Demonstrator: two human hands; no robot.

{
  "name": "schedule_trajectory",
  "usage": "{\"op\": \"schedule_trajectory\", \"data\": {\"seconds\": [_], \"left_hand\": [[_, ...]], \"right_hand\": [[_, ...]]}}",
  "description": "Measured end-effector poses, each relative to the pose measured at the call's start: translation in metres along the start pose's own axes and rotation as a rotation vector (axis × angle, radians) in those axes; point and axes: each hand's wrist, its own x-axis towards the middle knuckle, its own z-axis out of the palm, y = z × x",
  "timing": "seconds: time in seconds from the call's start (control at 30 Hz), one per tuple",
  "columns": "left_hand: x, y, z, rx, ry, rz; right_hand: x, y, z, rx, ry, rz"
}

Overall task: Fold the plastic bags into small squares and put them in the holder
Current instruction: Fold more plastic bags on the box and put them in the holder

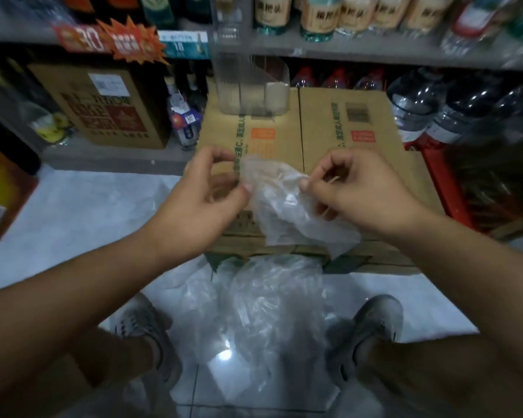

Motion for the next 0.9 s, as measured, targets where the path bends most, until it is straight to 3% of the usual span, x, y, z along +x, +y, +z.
{"op": "schedule_trajectory", "data": {"seconds": [0.17,0.37,0.67,0.9], "left_hand": [[0.017,0.019,0.008,0.219,-0.02,0.096],[0.048,0.022,0.016,0.353,0.096,0.079],[0.072,0.021,0.016,-0.061,0.007,-0.021],[0.082,0.015,-0.001,-0.017,0.048,-0.139]], "right_hand": [[0.026,-0.028,0.0,0.018,0.174,-0.048],[0.044,-0.017,-0.001,0.011,0.147,-0.005],[0.062,-0.016,-0.01,0.217,0.063,0.035],[0.074,0.001,-0.032,0.252,0.217,0.056]]}}
